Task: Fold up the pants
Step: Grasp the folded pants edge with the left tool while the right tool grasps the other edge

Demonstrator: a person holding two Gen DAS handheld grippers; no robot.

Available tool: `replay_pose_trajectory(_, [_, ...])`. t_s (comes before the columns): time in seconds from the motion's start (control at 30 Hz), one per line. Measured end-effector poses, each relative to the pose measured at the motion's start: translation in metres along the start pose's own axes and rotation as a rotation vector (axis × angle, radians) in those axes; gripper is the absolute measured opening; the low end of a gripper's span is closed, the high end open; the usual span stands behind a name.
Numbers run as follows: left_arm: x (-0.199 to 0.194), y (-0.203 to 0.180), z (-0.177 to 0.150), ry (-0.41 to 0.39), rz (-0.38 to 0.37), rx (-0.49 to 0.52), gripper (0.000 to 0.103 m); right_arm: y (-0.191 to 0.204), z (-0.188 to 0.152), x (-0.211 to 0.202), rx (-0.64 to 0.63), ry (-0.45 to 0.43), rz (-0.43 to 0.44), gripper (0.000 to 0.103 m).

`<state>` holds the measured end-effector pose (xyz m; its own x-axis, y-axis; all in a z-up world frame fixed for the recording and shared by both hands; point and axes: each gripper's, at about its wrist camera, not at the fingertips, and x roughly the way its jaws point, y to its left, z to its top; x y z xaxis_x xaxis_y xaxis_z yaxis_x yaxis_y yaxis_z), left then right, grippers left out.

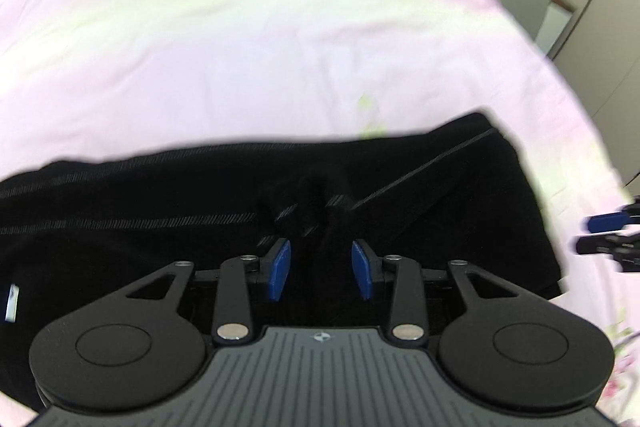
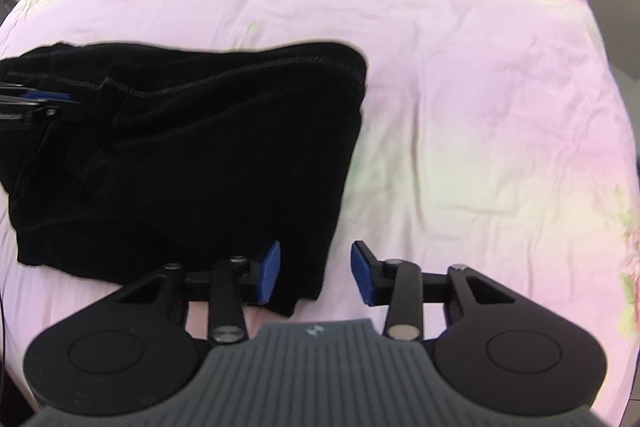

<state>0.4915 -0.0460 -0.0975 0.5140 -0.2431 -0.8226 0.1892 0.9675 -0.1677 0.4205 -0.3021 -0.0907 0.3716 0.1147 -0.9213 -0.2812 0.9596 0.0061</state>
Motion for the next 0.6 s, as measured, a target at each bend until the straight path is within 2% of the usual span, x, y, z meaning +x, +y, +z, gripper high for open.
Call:
replay_pose_trajectory(0.13, [0.007,-0.023,0.012,-0.049,-0.021,0.058,0.040,-0.008,0.020,0.006,0.007,-0.071,-0.037,0.014])
replay_pose_trajectory(0.23, [0.031,-0.039,0.013,-0.037,0.000,0.111,0.029,-0.013,0.035,0.016,0.030,-0.123,-0.027,0.006])
replay_pose_trajectory(0.3, [0.045,-0.036,0.011,-0.040,0.040,0.123,0.025,-0.012,0.046,0.025,0.026,-0.164,-0.019,0.005])
replay_pose_trajectory(0.37, [0.060,-0.029,0.011,-0.022,0.093,0.123,0.012,-0.011,0.058,0.035,0.026,-0.197,-0.002,0.005])
replay_pose_trajectory(0.43, [0.069,-0.011,0.009,-0.009,0.132,0.095,0.006,-0.011,0.071,0.053,0.041,-0.196,0.016,0.002])
replay_pose_trajectory(0.53, [0.081,0.011,0.009,0.004,0.085,0.041,0.006,-0.009,0.080,0.085,0.055,-0.164,0.016,0.001])
replay_pose_trajectory(0.6, [0.087,0.013,0.007,0.010,0.081,0.056,0.006,-0.011,0.081,0.111,0.076,-0.102,0.025,0.000])
